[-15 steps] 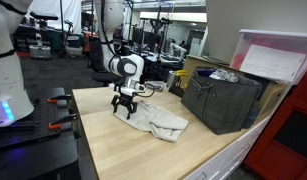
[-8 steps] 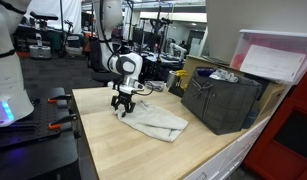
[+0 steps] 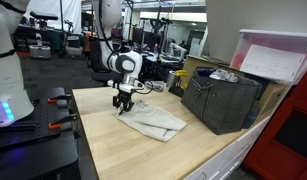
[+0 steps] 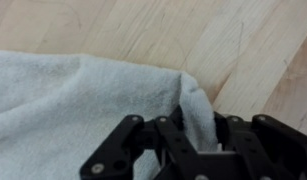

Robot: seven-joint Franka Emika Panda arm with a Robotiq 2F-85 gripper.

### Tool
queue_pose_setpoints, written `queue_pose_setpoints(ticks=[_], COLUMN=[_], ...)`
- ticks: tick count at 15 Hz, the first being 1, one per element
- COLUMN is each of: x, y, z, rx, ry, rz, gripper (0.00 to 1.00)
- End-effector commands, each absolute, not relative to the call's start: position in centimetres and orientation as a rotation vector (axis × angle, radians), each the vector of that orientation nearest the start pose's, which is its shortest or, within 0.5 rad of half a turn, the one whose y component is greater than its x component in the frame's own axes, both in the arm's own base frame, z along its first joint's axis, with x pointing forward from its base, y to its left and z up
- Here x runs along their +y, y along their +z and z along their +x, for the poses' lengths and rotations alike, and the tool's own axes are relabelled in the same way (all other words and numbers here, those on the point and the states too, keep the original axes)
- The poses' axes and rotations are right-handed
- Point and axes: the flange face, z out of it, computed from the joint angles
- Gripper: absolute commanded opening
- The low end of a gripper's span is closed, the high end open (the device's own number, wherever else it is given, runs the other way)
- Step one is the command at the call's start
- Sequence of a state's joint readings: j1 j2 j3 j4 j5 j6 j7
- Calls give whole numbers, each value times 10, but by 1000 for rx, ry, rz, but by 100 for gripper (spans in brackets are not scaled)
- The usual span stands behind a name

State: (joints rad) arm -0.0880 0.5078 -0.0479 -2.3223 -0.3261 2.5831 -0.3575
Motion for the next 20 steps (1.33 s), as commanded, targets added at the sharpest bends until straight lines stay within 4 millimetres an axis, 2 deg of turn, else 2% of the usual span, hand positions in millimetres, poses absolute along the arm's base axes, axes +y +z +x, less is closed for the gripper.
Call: queue_pose_setpoints(ticks=[1, 6, 8, 10, 14, 16, 20], x=[-51, -34, -39, -54, -99, -130, -192], y=[134, 165, 176, 186, 203, 211, 213], z=[467, 474, 488, 507, 541, 556, 571], rx=[-789, -714, -640, -528, -286, -142, 131], ry=[419, 410, 370, 311, 206, 165, 100], rz=[-3031, -2896, -2898, -2918, -2939, -2938, -2968], gripper=[3, 3, 3, 3, 3, 3, 3])
